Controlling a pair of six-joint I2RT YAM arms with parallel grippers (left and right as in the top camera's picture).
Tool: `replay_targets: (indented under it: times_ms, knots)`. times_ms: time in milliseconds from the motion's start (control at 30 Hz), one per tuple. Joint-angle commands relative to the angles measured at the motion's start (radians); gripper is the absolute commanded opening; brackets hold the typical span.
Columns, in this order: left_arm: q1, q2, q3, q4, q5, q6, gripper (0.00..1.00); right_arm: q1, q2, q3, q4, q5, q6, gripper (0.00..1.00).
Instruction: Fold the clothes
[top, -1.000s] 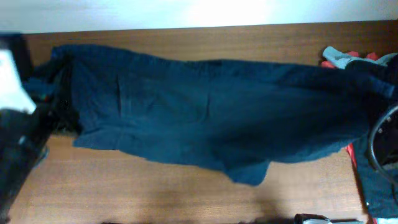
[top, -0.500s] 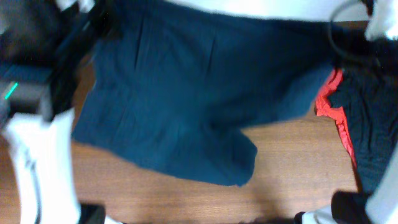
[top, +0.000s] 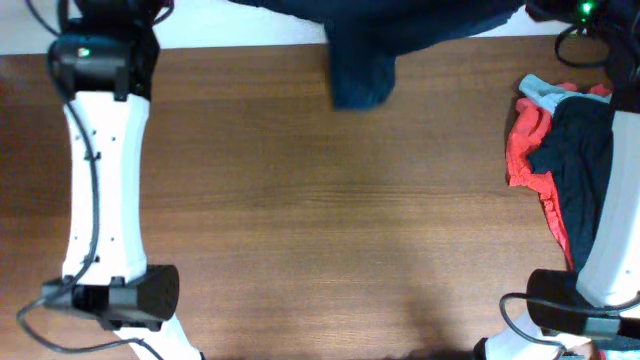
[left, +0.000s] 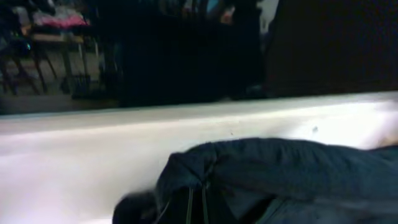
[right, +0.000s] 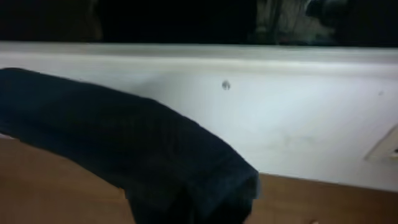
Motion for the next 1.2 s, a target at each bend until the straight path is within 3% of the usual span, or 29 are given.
replay_targets:
  times_ms: [0,233,433,633,1033,1167]
  knots:
    - [0.015,-0.069,0.040,-0.140,-0.017,0.057,0.01,-0.006,-0.028,0.014,-0.106,0.013,-0.082,0.04]
    - [0.015,0.007,0.011,-0.540,-0.126,0.053,0.01,-0.006,0.038,-0.002,-0.430,0.013,-0.096,0.04]
    - [0.014,0.209,-0.019,-0.771,-0.123,0.045,0.01,-0.006,0.105,-0.232,-0.543,0.013,-0.095,0.04]
    - [0.014,0.277,-0.019,-0.873,-0.124,0.045,0.01,-0.006,0.105,-0.411,-0.534,0.013,-0.095,0.04]
    - [0.014,0.277,-0.019,-1.067,-0.127,0.046,0.01,-0.006,0.105,-0.533,-0.627,0.034,-0.095,0.04]
    - [0.014,0.277,-0.019,-1.131,-0.127,0.046,0.05,-0.006,0.105,-0.569,-0.658,0.065,-0.095,0.04]
